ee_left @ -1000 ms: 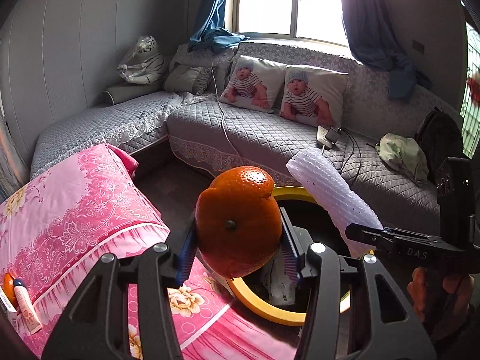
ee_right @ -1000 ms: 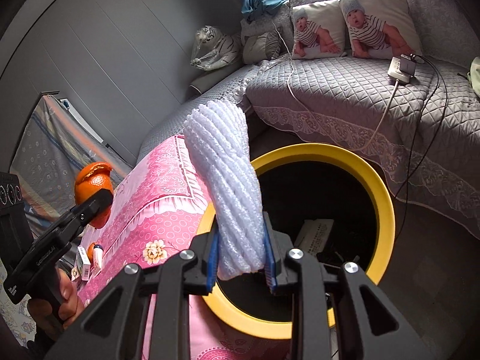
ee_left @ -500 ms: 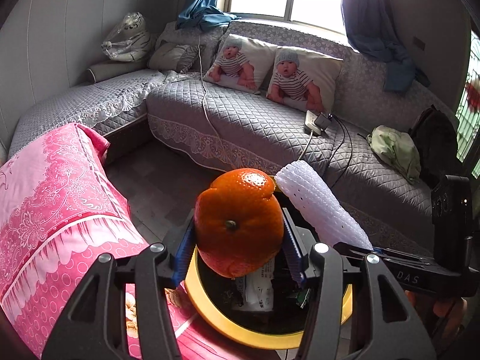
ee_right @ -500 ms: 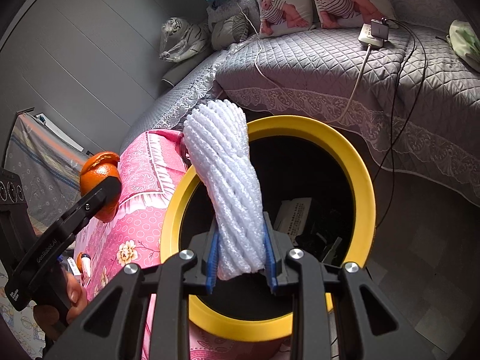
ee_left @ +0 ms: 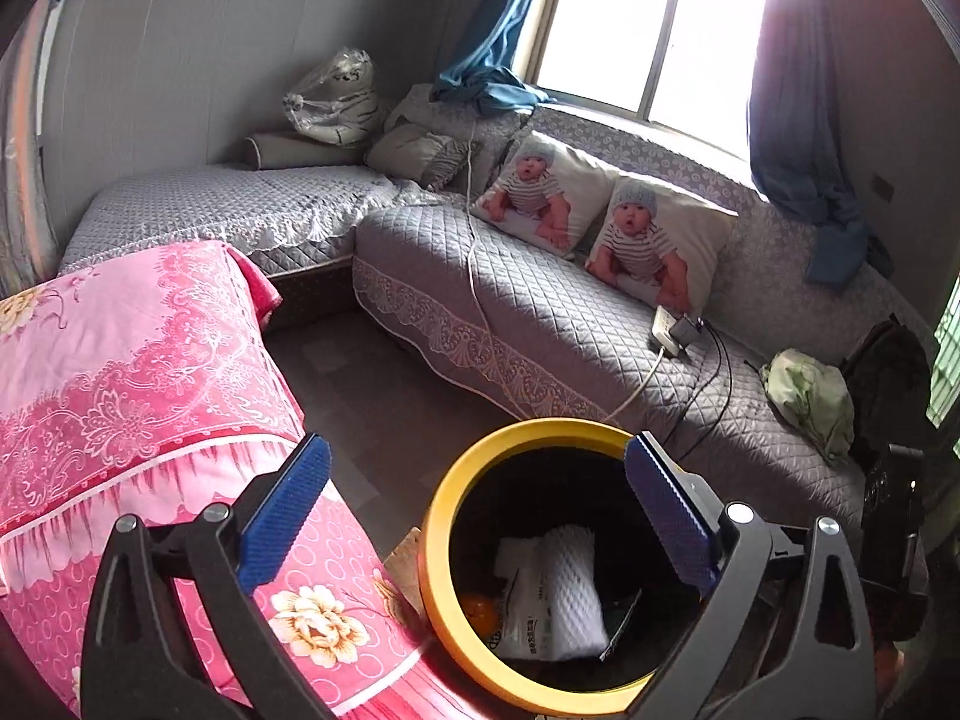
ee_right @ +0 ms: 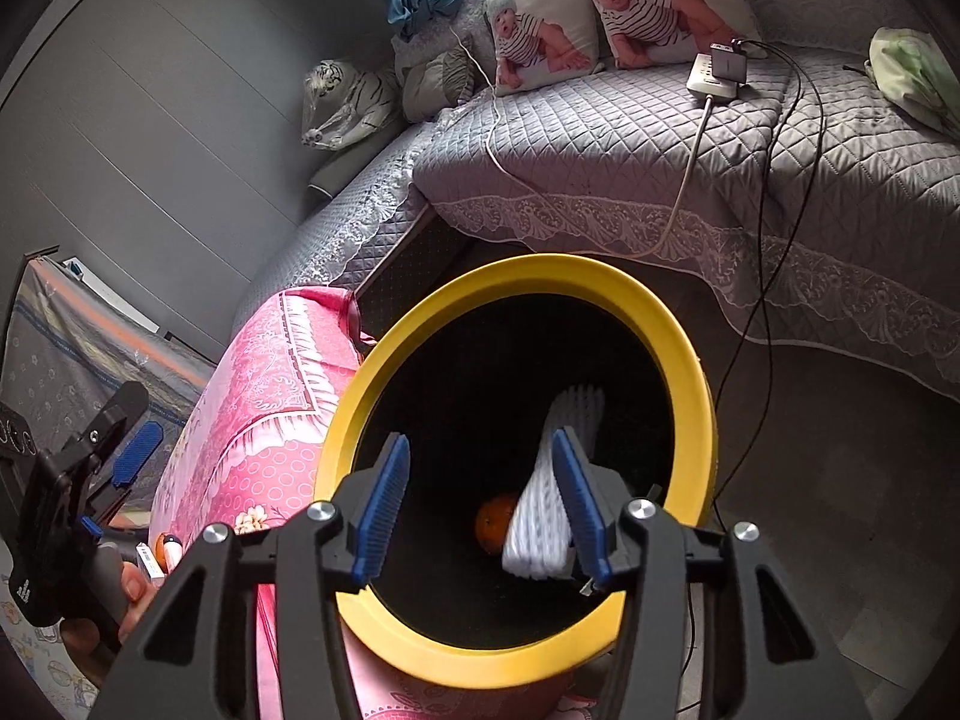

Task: Collect trash
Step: 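Open both tools to drop the orange and foam sleeve into the bin, then grasp the green-and-white medicine box with the right tool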

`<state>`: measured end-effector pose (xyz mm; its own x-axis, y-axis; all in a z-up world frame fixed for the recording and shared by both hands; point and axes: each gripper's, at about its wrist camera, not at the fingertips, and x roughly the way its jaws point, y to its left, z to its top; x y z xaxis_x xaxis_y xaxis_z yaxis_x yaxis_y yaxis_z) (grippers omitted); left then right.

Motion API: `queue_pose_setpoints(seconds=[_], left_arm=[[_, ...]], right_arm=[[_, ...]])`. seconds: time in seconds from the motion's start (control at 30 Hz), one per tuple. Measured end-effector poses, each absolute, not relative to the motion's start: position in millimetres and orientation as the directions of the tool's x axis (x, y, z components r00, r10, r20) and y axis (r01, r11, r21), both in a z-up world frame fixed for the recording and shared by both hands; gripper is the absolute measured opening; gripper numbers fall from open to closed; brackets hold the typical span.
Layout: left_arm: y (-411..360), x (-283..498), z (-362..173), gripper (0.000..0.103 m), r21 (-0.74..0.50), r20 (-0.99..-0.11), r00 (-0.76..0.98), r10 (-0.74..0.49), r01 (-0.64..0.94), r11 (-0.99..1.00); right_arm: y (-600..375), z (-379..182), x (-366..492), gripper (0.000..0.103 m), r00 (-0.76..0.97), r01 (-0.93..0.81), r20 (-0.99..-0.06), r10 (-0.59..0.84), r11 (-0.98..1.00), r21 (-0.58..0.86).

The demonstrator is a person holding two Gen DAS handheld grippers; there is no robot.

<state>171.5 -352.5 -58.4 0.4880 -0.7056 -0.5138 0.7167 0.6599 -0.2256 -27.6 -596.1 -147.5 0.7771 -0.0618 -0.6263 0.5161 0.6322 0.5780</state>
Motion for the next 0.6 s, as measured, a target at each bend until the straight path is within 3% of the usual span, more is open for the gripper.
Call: queue_pose_setpoints(seconds=[0.33, 0.5, 0.6], left_arm=[[-210, 193, 22, 0.095, -0.442, -0.330, 0.613, -0.718, 0.572, 0.691], [-125, 188, 43, 0.095, -0.362, -0.285, 0.752, -0.594, 0.489, 0.793], [-64, 186, 43, 0.095, -0.311, -0.279, 0.837, -0.471, 0.385, 0.869]], right_arm=[[-510, -97, 26, 0.054, 0.827, 0.230, -0.556, 0.084, 0.852, 0.471], [-427, -76, 79, 0.055, 0.797, 0.007, -0.560, 0.227, 0.923, 0.384], [-362, -65, 112, 0.064, 0.750, -0.148, -0.575, 0.328, 0.930, 0.337]])
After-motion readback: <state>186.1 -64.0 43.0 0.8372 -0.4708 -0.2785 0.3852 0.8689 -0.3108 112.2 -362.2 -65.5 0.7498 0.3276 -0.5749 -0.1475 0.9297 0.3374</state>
